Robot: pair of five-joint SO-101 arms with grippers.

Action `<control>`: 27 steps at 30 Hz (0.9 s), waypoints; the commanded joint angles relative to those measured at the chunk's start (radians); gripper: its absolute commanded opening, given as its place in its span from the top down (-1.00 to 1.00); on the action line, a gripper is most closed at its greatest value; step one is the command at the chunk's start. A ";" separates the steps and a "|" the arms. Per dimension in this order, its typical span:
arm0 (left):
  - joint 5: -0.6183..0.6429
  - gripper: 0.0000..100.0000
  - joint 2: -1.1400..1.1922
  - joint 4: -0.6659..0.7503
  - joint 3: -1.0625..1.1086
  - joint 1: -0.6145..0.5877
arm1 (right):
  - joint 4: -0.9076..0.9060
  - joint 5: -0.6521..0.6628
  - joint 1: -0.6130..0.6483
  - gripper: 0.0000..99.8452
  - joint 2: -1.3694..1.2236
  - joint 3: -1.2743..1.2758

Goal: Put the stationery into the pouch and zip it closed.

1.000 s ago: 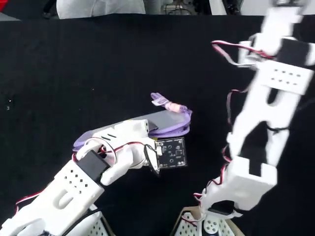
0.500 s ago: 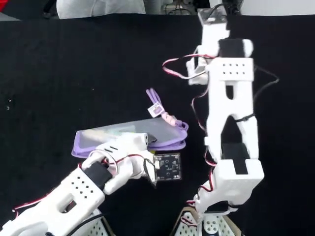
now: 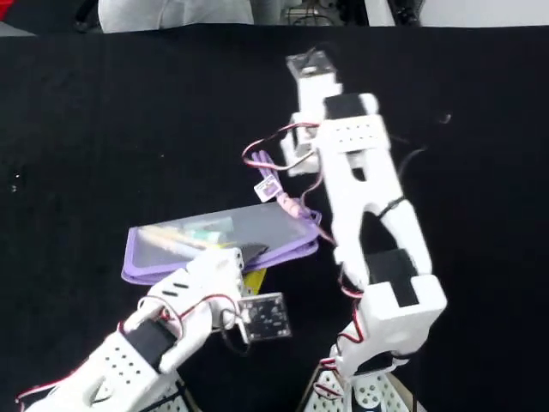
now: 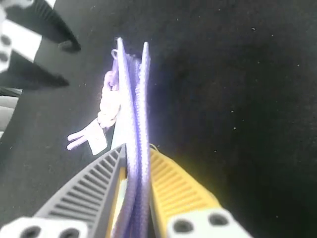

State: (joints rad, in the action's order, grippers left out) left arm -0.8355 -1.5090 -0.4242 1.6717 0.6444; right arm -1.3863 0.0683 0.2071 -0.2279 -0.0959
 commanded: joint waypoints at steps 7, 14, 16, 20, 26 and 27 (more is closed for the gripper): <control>0.025 0.95 -0.318 -0.269 0.028 0.056 | 0.051 0.011 0.129 0.62 0.048 0.079; 0.025 0.95 -0.311 -0.276 0.028 0.077 | 0.137 0.015 0.160 0.65 0.048 0.191; 0.023 0.95 -0.311 -0.276 0.028 0.077 | 0.133 0.015 0.180 0.73 0.048 0.203; 0.023 0.95 -0.313 -0.275 0.028 0.076 | 0.137 0.015 0.195 0.73 0.048 0.234; 0.023 0.95 -0.313 -0.265 0.028 0.076 | 0.129 0.015 0.195 0.72 0.038 0.257; 0.023 0.95 -0.313 -0.261 0.028 0.070 | 0.129 0.021 0.193 0.72 0.030 0.257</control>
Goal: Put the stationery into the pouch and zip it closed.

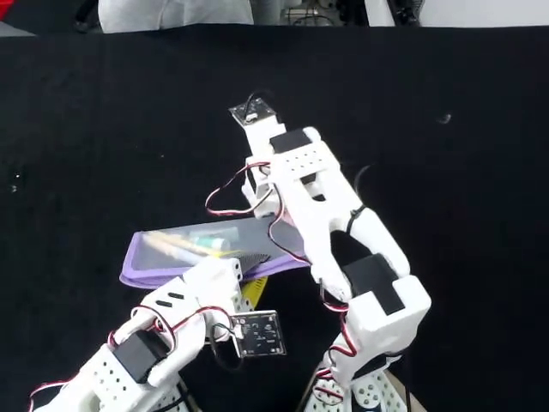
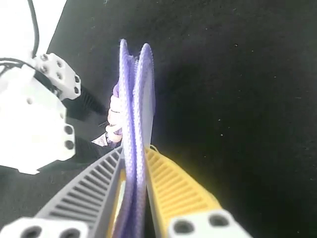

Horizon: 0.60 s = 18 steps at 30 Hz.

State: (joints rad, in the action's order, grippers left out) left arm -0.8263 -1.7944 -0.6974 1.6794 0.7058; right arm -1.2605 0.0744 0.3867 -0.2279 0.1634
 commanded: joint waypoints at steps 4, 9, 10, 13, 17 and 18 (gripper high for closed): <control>0.014 0.95 -0.028 0.012 0.021 0.007 | -0.057 0.103 0.009 0.72 -0.013 -0.038; 0.011 0.95 -0.028 0.012 0.021 0.007 | -0.252 0.133 0.009 0.72 -0.053 -0.150; 0.011 0.95 -0.028 0.012 0.021 0.005 | -0.281 0.135 0.009 0.72 -0.054 -0.162; 0.009 0.95 -0.028 0.012 0.021 0.005 | -0.318 0.135 0.009 0.72 -0.059 -0.168; 0.009 0.95 -0.028 0.011 0.021 -0.016 | -0.321 0.135 0.009 0.72 -0.070 -0.131; 0.009 0.95 -0.028 0.011 0.021 -0.024 | -0.321 0.135 0.011 0.72 -0.074 -0.120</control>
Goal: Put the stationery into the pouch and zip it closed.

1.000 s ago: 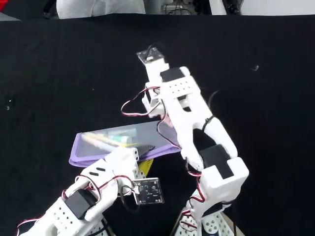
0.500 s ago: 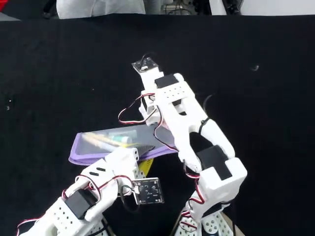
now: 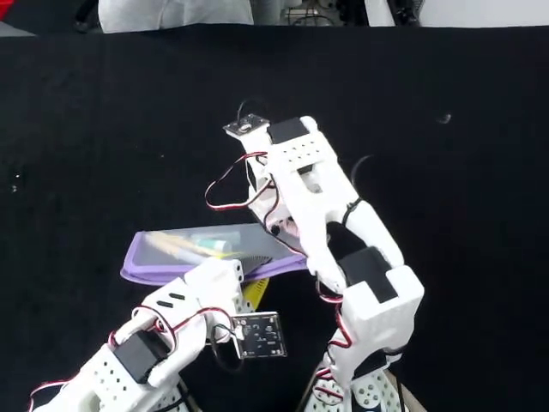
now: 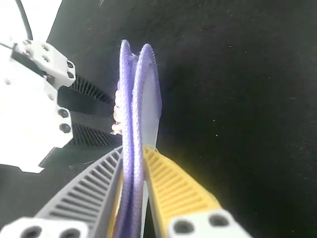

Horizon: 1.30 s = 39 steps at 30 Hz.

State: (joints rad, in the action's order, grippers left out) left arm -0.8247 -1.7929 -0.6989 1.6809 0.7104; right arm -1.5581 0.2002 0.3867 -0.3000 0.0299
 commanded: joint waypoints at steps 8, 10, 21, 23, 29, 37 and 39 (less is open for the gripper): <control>0.008 0.95 -0.029 0.014 0.019 -0.036 | -0.005 0.124 0.014 0.96 -0.068 0.053; 0.008 0.95 -0.029 0.014 0.019 -0.036 | -0.002 0.129 0.009 0.95 -0.077 0.047; 0.011 0.95 -0.031 0.014 0.016 -0.036 | 0.054 0.123 -0.293 0.98 0.074 -0.133; 0.012 0.95 -0.031 0.015 0.016 -0.036 | 0.081 0.121 -0.371 0.98 0.111 -0.128; 0.014 0.95 -0.031 0.055 0.018 -0.067 | 0.176 0.087 -0.522 0.98 0.189 -0.084; 0.015 0.95 -0.031 0.081 0.018 -0.084 | 0.331 0.048 -0.537 0.98 0.200 0.030; 0.058 0.95 -0.031 0.120 0.018 -0.110 | 0.368 0.011 -0.555 0.98 0.200 0.048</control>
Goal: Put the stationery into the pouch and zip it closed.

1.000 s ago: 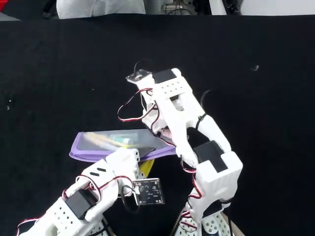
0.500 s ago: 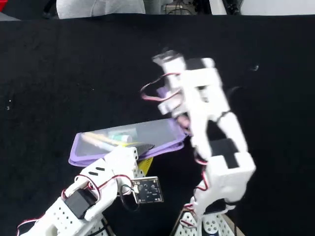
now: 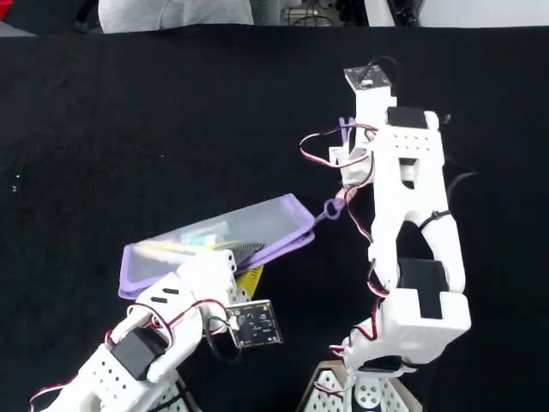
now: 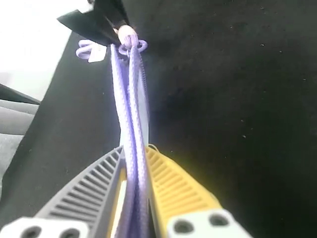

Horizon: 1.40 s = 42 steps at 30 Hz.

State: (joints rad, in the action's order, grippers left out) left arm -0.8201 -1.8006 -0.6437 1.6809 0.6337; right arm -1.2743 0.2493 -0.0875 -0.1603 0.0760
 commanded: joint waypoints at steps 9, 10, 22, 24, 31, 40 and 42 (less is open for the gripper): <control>0.370 0.95 -0.023 0.308 0.018 -0.179 | 0.249 -0.058 -0.097 0.98 0.059 0.114; 0.402 0.95 -0.023 0.330 0.016 -0.179 | 0.261 -0.064 -0.089 0.98 0.059 0.122; 0.651 0.95 -0.023 0.448 -0.105 -0.170 | 0.462 -0.114 -0.080 0.98 -0.042 0.134; 0.671 0.95 -0.023 0.448 -0.136 -0.170 | 0.473 -0.114 -0.072 0.98 -0.058 0.134; 0.736 0.95 -0.018 0.436 -0.249 -0.170 | 0.516 -0.155 -0.077 0.98 -0.068 0.116; 0.743 0.95 -0.017 0.350 -0.430 -0.170 | 0.539 -0.153 -0.077 0.98 -0.139 0.096; 0.743 0.95 -0.015 0.350 -0.466 -0.170 | 0.532 -0.153 -0.078 0.98 -0.165 0.076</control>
State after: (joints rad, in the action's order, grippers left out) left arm -0.0898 -1.7760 -0.3184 1.4737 0.5033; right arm -0.7679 0.1020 -0.1135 -0.2800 0.2033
